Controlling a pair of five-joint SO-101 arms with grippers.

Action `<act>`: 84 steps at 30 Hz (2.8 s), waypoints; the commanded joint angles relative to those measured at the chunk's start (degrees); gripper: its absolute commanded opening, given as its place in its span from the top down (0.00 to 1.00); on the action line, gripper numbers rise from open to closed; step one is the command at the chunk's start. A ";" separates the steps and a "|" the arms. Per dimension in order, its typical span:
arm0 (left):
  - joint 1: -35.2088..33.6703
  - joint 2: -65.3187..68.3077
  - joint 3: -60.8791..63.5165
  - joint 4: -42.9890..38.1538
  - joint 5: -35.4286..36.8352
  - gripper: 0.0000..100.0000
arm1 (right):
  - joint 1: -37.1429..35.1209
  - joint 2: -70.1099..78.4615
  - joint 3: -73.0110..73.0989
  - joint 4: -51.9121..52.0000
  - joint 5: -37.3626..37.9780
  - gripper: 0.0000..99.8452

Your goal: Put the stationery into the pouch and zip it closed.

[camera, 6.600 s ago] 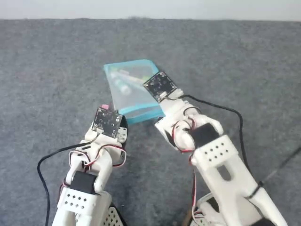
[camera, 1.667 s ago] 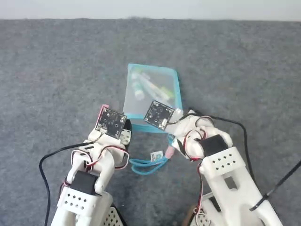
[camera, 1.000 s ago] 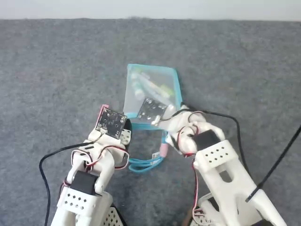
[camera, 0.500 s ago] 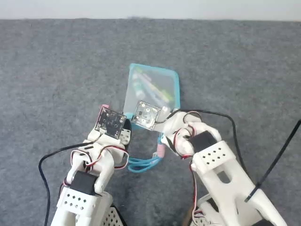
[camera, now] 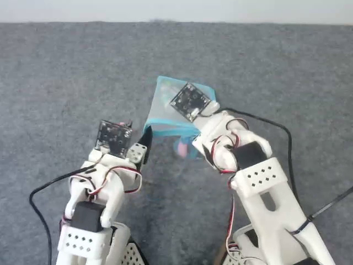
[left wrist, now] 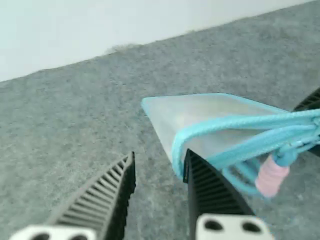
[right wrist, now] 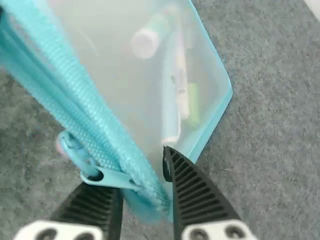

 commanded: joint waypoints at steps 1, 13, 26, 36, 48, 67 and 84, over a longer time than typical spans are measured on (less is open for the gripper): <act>-2.64 -0.35 -4.88 2.55 0.88 0.85 | 1.45 2.24 -6.33 1.54 -2.55 0.99; -1.58 -10.20 -7.25 10.20 0.44 0.84 | 1.10 19.03 -24.70 5.93 -7.65 0.99; 5.98 2.02 -3.91 3.78 -1.41 0.72 | -7.43 10.24 -26.02 16.31 -10.46 0.99; 7.65 2.73 -3.03 2.11 -1.49 0.73 | -8.84 3.38 -19.25 16.66 -10.02 0.99; 7.47 2.55 1.36 -4.13 -1.49 0.85 | -8.66 3.38 -13.71 11.91 -9.93 0.99; 0.62 2.37 1.27 -5.19 -1.85 0.98 | -1.54 3.38 -4.22 5.85 -5.98 0.99; 12.57 2.29 -5.05 9.85 -1.85 0.80 | -0.40 3.38 -9.49 6.29 -8.53 0.99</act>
